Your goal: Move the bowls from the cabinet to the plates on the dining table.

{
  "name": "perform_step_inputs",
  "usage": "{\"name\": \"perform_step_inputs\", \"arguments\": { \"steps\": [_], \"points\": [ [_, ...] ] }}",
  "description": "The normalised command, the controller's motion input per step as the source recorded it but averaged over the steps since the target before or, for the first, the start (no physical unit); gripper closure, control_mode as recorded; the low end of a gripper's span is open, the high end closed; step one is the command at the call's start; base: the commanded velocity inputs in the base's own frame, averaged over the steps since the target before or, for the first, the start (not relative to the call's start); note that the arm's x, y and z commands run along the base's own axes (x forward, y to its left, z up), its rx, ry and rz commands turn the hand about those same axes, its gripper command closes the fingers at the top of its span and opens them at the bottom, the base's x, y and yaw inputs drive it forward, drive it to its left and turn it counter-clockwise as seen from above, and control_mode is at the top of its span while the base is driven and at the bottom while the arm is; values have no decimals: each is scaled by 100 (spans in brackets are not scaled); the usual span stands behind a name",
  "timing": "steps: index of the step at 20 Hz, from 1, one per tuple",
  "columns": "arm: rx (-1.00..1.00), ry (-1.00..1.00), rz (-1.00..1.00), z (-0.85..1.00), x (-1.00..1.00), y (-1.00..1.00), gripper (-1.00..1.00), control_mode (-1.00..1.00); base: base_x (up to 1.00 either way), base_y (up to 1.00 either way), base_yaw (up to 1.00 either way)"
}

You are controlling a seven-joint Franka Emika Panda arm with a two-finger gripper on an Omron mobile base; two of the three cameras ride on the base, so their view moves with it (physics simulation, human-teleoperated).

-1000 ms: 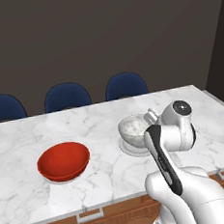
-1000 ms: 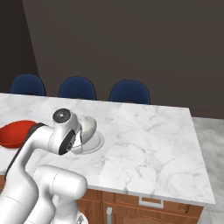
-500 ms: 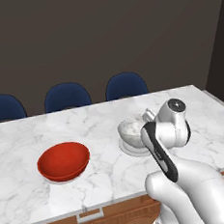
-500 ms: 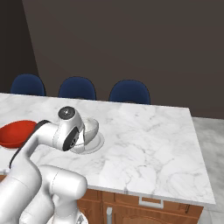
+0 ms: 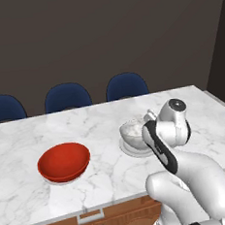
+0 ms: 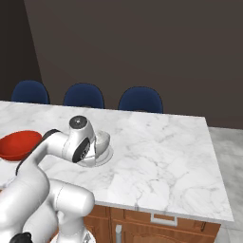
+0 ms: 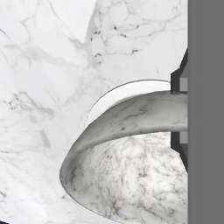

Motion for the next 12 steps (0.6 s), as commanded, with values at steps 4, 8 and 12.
{"name": "perform_step_inputs", "arguments": {
  "steps": [4, 8, 12],
  "points": [
    [4, -9, 0, -29, 8, 0, 100, -100, 0, 0, 0],
    [3, -8, 0, -32, 9, 0, 100, -100, 0, 0, 0],
    [0, -5, 0, -38, 9, 0, 100, -100, 0, 0, 0]
  ]
}}
